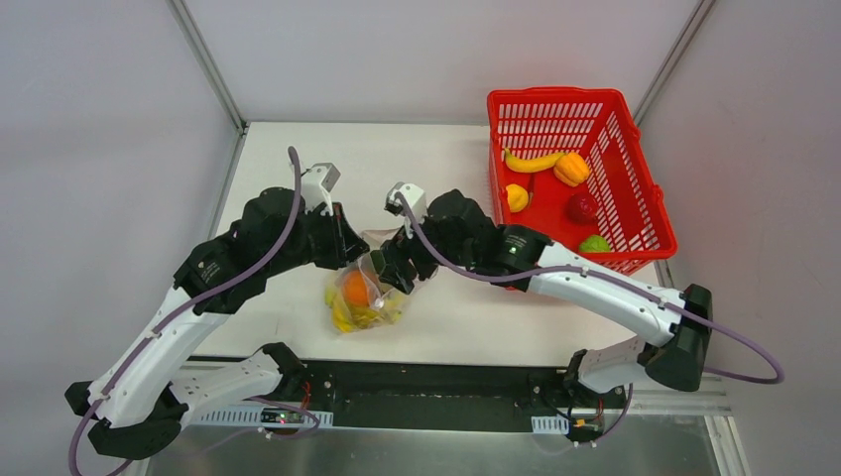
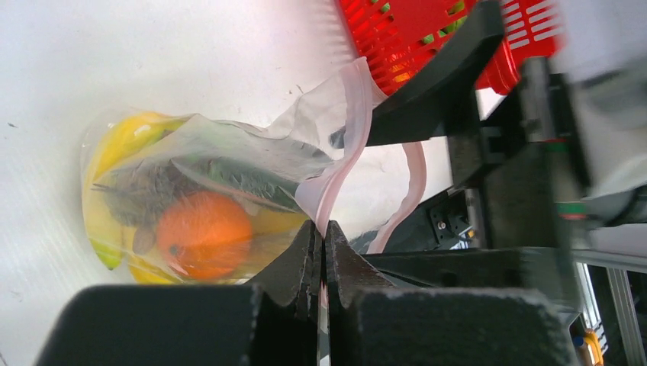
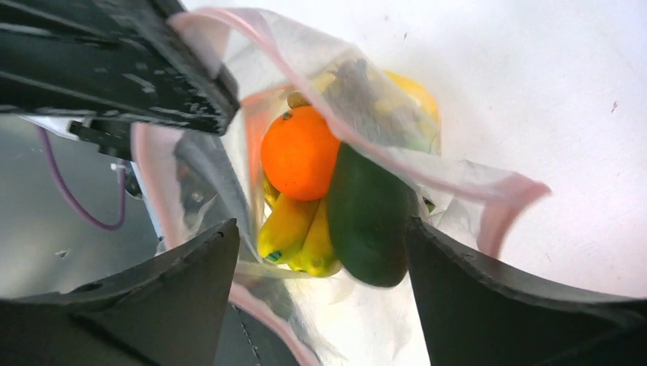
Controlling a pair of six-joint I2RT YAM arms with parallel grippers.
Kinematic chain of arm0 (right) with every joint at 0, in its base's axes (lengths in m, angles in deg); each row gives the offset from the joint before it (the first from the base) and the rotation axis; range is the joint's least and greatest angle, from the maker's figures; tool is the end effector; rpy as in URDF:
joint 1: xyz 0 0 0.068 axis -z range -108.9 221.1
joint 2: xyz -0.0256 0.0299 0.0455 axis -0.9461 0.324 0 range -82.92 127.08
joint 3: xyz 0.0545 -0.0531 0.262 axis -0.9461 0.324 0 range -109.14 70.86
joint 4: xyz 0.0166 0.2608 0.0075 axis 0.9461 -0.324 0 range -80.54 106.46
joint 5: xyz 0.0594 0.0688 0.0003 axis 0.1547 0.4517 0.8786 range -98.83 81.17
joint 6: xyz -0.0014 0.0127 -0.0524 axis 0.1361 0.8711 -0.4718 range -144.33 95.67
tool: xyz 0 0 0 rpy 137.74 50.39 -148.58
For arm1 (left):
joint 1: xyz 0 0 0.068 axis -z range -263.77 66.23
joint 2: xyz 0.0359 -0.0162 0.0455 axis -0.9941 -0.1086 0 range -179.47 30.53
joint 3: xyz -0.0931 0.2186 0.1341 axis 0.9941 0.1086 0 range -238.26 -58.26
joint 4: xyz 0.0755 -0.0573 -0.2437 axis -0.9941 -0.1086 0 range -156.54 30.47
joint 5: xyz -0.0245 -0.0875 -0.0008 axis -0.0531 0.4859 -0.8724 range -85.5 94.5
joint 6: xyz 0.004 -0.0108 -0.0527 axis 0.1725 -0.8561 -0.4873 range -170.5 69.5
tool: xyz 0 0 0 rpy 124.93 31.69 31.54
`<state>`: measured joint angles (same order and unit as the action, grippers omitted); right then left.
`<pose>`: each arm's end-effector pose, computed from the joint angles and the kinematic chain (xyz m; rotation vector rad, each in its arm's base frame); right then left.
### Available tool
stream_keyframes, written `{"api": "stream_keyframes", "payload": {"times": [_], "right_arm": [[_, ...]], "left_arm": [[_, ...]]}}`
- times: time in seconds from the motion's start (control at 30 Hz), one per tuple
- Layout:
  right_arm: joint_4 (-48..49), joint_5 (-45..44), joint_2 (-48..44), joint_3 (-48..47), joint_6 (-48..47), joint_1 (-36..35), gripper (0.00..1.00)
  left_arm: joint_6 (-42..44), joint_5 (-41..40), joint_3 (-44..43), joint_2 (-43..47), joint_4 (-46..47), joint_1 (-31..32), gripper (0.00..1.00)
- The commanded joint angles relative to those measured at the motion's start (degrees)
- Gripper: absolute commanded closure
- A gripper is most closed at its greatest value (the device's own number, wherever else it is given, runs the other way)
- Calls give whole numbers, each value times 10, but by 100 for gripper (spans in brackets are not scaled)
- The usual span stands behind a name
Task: Place the food in the zip-top bag and seal the zipper
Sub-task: Place the fake vegetable in the zipper food storage bag, then adjust the zipper food storage bag at the center of the board.
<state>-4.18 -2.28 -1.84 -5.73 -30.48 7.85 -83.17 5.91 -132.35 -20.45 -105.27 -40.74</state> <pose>0.1435 0.2938 0.3685 -1.2499 1.6718 0.7383 0.1140 -0.1075 0.4278 0.2041 2.0644 -0.8684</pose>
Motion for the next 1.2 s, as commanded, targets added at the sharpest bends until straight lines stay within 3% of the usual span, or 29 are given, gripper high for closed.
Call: {"api": "stream_keyframes", "payload": {"times": [0.0,0.13,0.3,0.43,0.6,0.73,0.8,0.9,0.93,1.07,1.13,1.17], "right_arm": [[63,5,-84,7,20,-1,16],[69,-16,-135,20,67,-1,17],[24,-210,-178,58,178,0,27],[-46,-228,-151,54,239,-1,32],[-50,-225,-95,47,271,-1,40],[-59,-237,-52,12,248,-1,69],[-41,-230,-43,0,228,-1,98],[-5,-176,-49,-13,179,-1,100],[-1,-169,-53,-20,163,0,100],[-1,-135,-71,-55,85,13,100],[-6,-60,-77,-67,66,38,100],[-12,-18,-77,-74,50,52,100]], "left_arm": [[-8,-8,-5,18,40,-5,100],[-8,-11,-5,19,41,-5,100],[-11,-11,-1,21,46,-5,100],[-10,-11,3,22,52,-5,100],[-10,-6,3,18,46,-5,100],[-8,-11,8,32,38,-5,100],[-4,-21,9,39,37,-5,100],[6,-30,10,43,34,-5,98],[11,-29,3,43,28,-5,86],[60,-47,-36,51,-11,-6,23],[89,-79,-59,62,-42,-5,2],[99,-91,-69,74,-51,-5,1]]}}
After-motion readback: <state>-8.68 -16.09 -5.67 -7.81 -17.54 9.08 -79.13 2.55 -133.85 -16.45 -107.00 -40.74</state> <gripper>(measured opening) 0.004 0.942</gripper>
